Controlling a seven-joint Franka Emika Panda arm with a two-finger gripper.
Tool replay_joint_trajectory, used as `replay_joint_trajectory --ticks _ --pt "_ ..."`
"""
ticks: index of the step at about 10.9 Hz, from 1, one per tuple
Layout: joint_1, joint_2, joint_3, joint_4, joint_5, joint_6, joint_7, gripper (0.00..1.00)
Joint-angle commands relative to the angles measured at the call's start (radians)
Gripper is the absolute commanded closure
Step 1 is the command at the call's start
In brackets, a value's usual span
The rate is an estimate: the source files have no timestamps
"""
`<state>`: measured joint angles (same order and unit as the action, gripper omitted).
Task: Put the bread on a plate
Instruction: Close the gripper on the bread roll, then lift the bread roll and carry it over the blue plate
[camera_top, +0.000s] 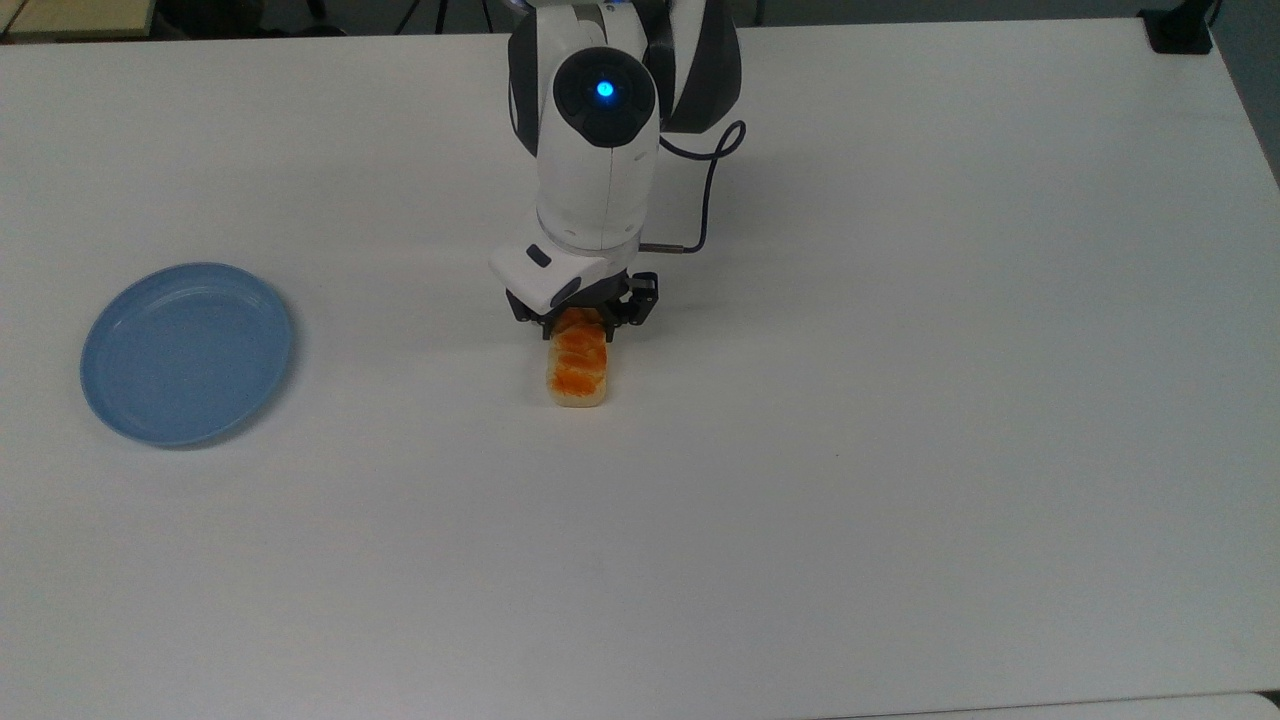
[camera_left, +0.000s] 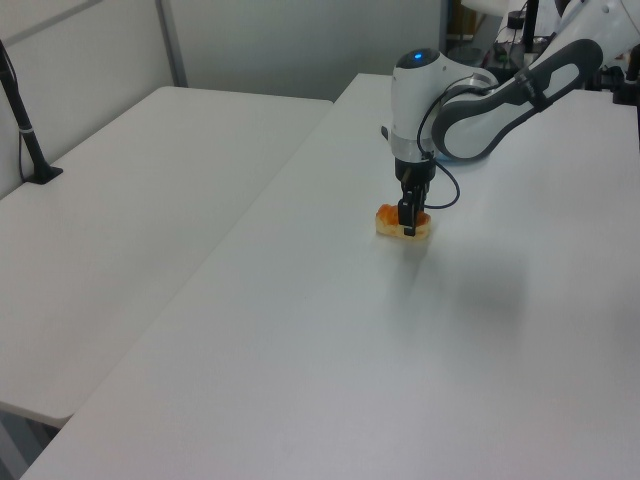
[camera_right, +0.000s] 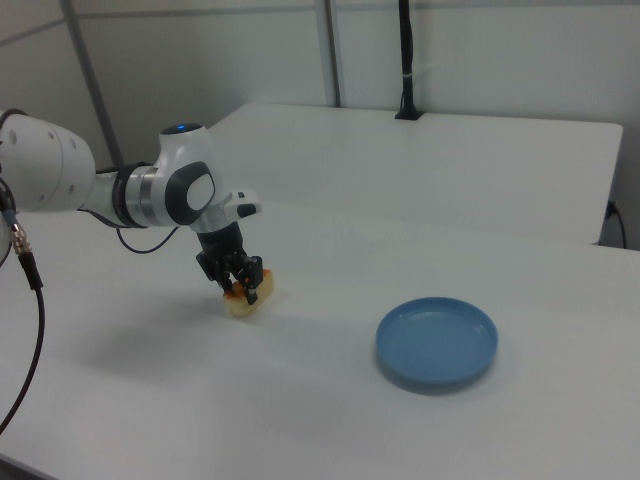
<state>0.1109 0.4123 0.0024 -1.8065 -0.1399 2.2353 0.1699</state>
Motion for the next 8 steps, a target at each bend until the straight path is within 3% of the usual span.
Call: replay_joint_trajectory --ticks 1,5,8 --pt "0.004 -0.012 -0.004 0.004 -0.017 0.023 0.074 0.64" --pt "-0.074 -0.137 -0.004 0.013 -0.012 -0.037 0.063 0.65" --pt "-0.157 -0.159 -0.004 0.131 -0.006 -0.194 0.011 0.65"
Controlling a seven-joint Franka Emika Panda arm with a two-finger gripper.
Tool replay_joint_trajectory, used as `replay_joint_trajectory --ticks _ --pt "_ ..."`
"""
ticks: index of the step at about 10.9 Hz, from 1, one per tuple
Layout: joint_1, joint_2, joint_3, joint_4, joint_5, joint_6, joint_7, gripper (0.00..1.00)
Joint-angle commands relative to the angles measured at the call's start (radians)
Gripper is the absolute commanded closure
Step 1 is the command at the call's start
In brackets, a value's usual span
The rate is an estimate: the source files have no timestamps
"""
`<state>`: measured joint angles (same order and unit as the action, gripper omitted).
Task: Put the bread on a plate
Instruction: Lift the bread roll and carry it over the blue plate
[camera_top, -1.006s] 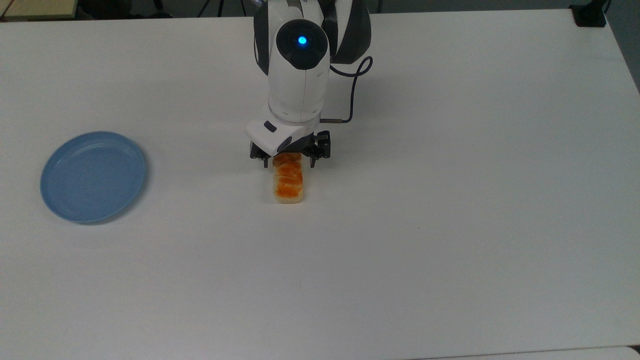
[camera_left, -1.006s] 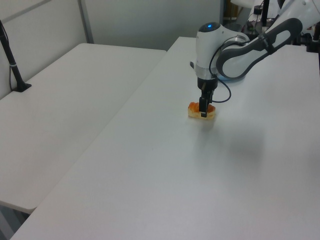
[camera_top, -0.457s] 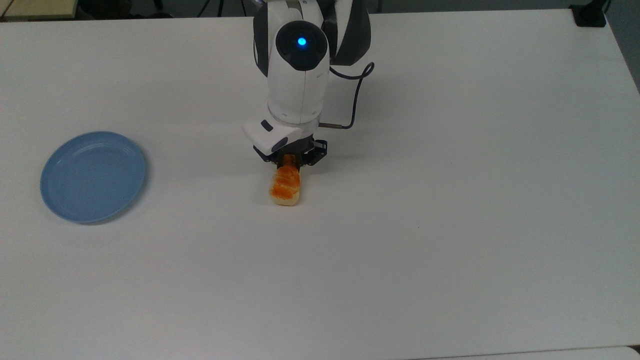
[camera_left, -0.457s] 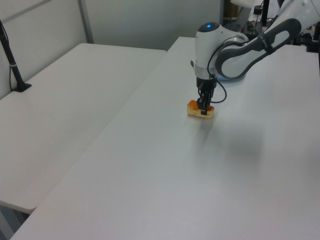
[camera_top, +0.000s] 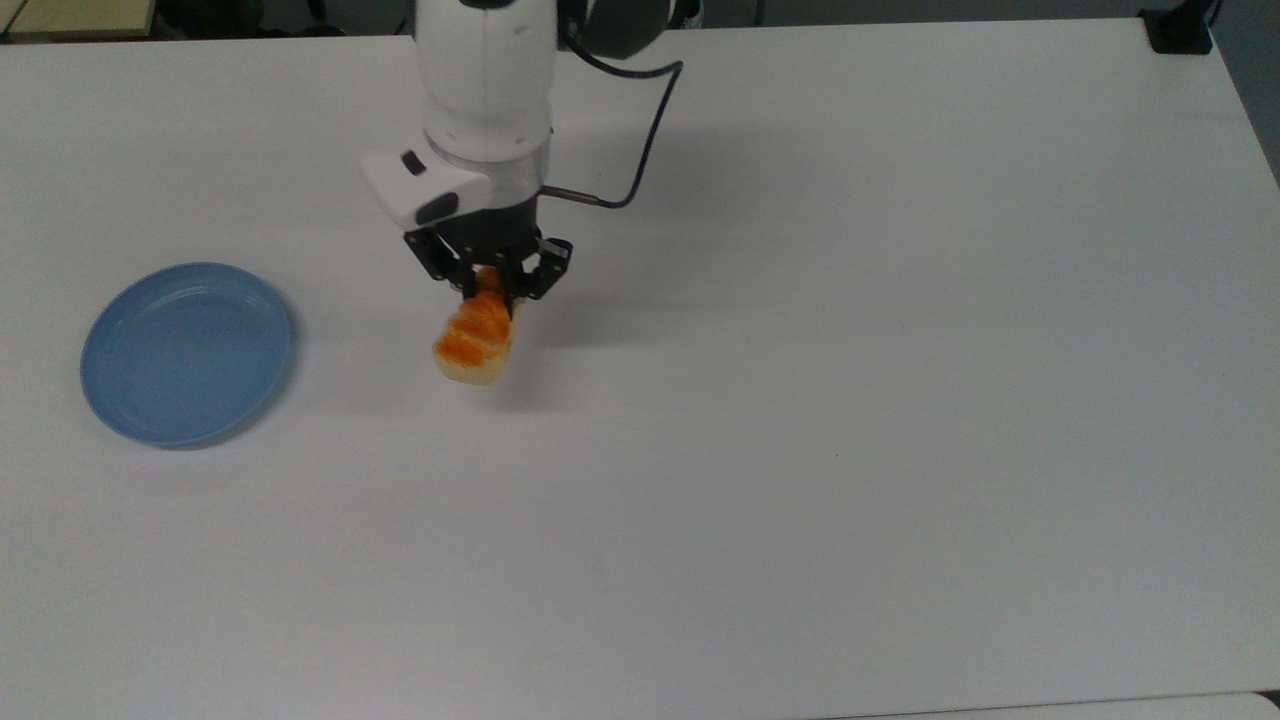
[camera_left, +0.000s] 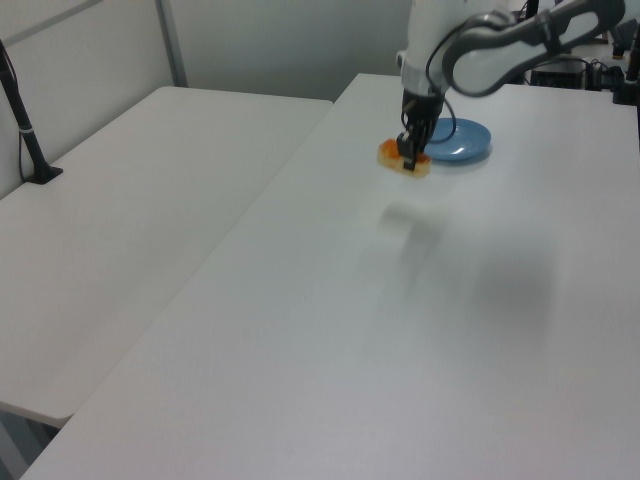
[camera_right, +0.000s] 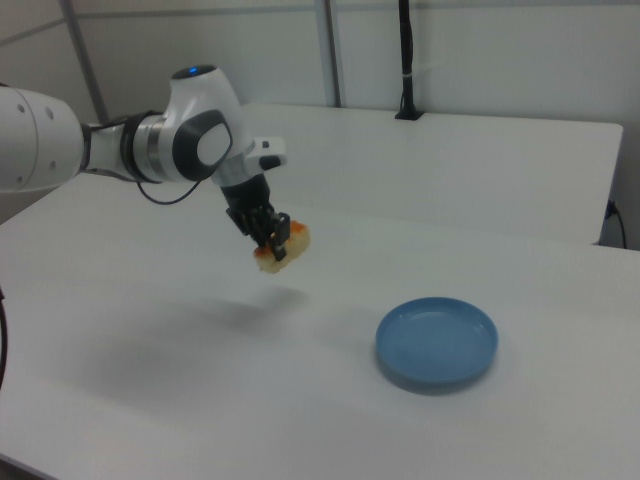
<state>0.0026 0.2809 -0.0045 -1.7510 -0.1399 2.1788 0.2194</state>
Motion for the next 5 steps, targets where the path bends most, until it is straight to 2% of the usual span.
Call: replay_joint_trajectory --ticks 1,3,5 --pt "-0.074 -0.023 0.003 0.141 0.000 -0.224 -0.082 0.65" --pt "-0.137 -0.002 0.003 0.253 0.039 -0.316 -0.158 0.65" --pt "-0.182 0.059 0.001 0.356 0.034 -0.353 -0.205 0.65"
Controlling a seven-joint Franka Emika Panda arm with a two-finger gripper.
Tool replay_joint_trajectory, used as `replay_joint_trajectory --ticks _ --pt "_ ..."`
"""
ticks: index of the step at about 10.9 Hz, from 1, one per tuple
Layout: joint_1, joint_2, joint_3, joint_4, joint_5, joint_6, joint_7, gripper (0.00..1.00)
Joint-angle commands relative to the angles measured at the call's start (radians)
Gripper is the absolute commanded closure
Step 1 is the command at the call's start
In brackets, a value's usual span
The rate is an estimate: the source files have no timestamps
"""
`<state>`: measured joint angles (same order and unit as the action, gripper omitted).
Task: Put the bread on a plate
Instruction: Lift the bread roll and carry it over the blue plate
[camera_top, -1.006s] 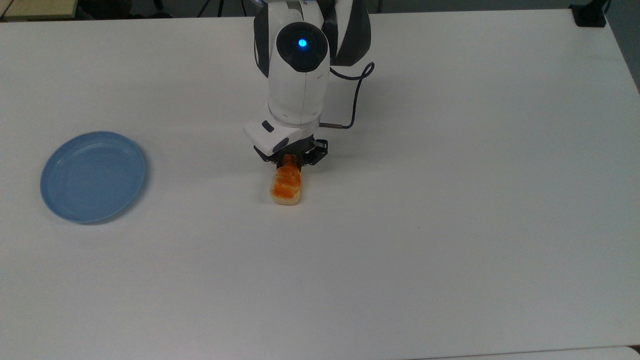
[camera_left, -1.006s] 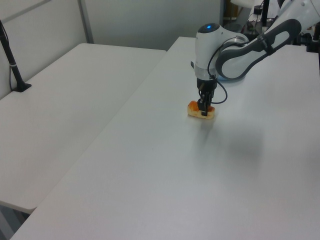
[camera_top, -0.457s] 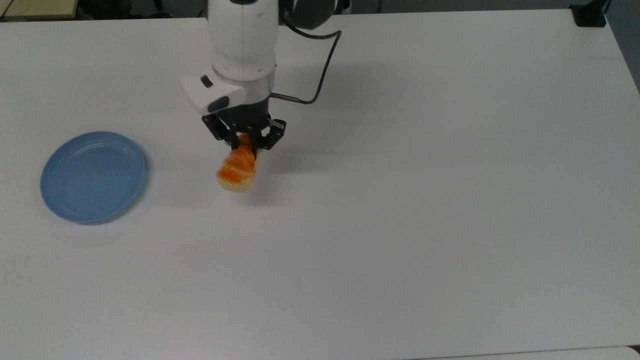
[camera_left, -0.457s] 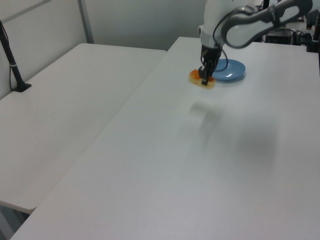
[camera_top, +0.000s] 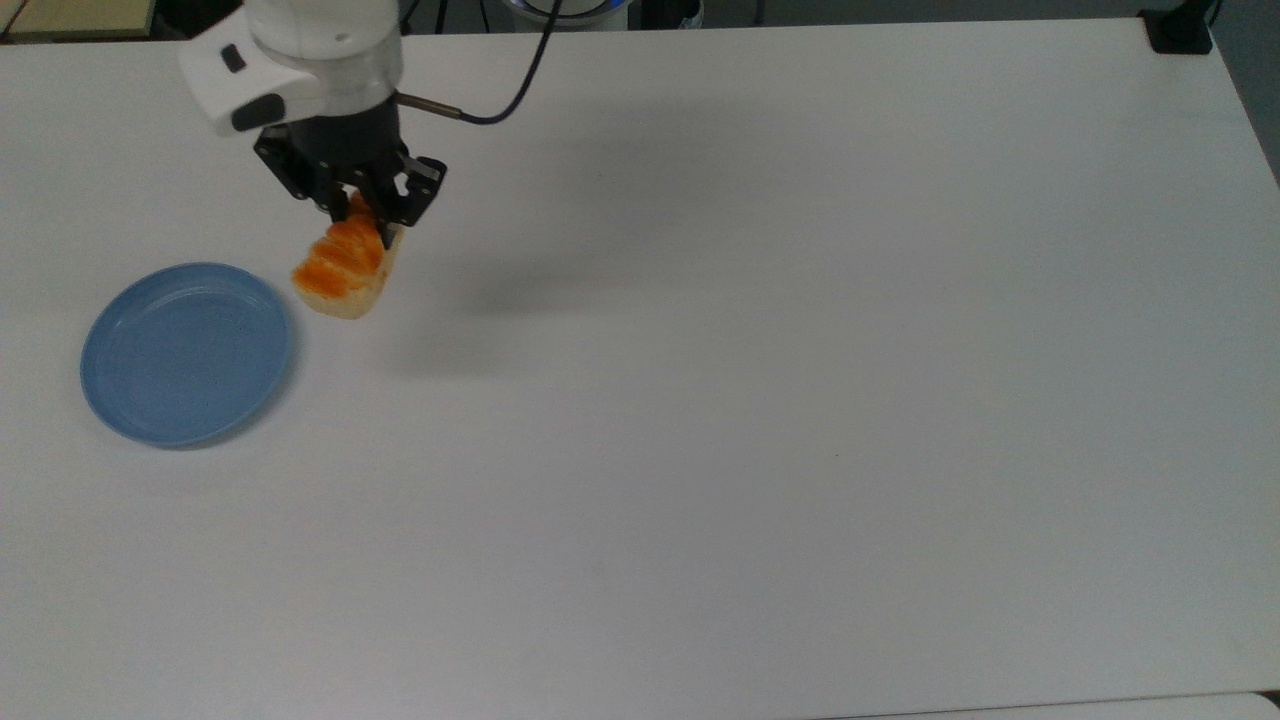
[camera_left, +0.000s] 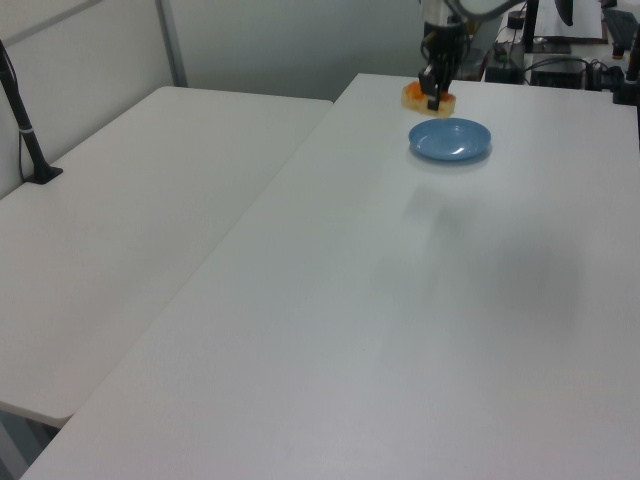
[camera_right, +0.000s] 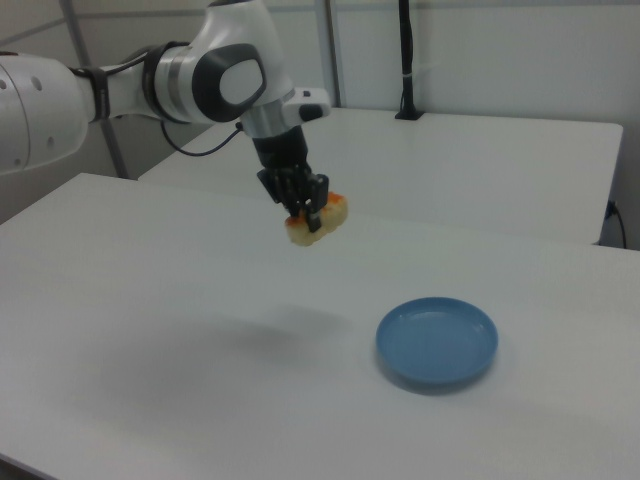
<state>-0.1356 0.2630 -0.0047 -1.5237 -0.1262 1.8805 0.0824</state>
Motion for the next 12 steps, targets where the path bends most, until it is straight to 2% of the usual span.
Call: replay_joint_trajectory --ticks 1,6,8,12 --pt "-0.065 0.102 0.000 0.160 0.022 -0.049 -0.073 0.65" --pt "-0.168 0.214 -0.001 0.272 0.057 0.017 -0.089 0.66" --pt "-0.191 0.271 -0.001 0.272 0.060 0.023 -0.082 0.69" --pt "-0.213 0.355 -0.003 0.267 0.068 0.061 -0.069 0.69"
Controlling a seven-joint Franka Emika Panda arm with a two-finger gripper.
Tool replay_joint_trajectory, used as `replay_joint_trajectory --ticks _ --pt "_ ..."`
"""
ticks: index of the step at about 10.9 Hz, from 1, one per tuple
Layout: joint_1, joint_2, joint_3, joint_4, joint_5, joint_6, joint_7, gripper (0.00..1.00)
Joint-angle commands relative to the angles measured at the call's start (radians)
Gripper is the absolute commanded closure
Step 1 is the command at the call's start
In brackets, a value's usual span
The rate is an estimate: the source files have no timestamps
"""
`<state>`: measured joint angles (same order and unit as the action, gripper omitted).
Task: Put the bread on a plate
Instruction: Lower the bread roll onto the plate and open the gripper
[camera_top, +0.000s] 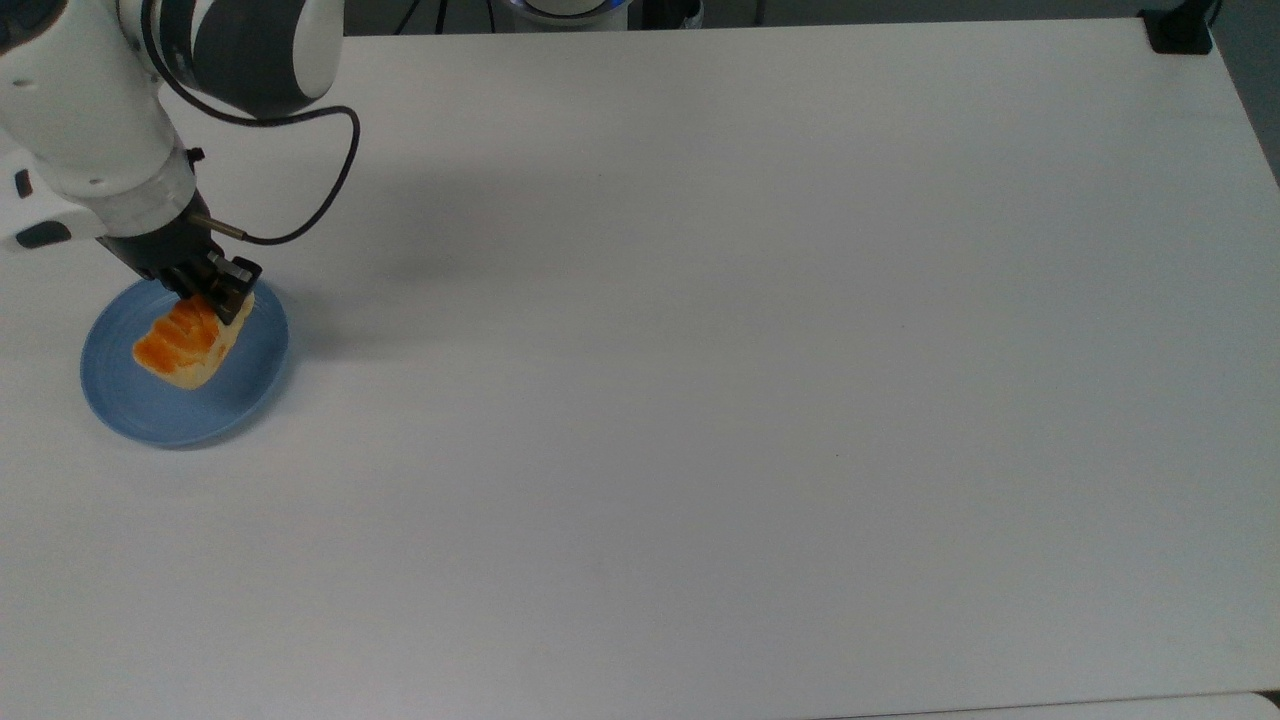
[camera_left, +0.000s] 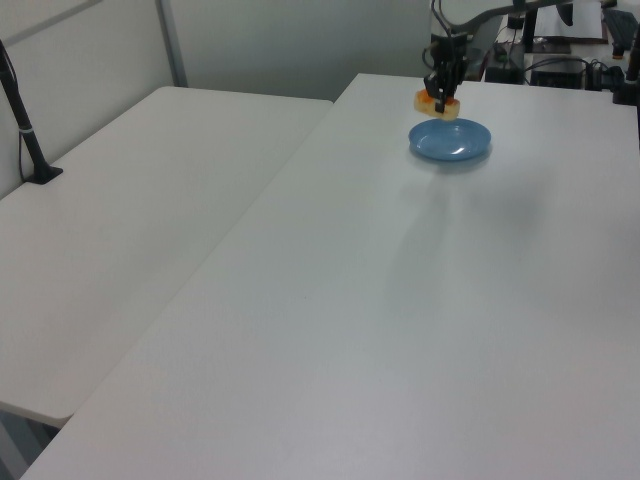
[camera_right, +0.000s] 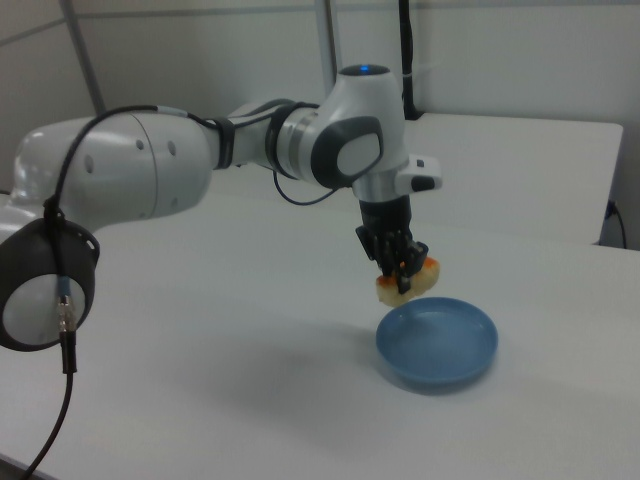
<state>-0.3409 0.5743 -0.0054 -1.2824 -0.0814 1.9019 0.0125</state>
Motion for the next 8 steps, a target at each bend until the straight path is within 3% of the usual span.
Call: replay_joint_trajectory --ticks 1,7,8 --pt "-0.013 0.053 -0.002 0.022 0.022 0.061 0.000 0.68" --pt "-0.030 0.091 -0.012 -0.005 0.012 0.111 -0.009 0.67" --pt "-0.030 0.091 -0.012 -0.006 0.009 0.111 -0.011 0.56"
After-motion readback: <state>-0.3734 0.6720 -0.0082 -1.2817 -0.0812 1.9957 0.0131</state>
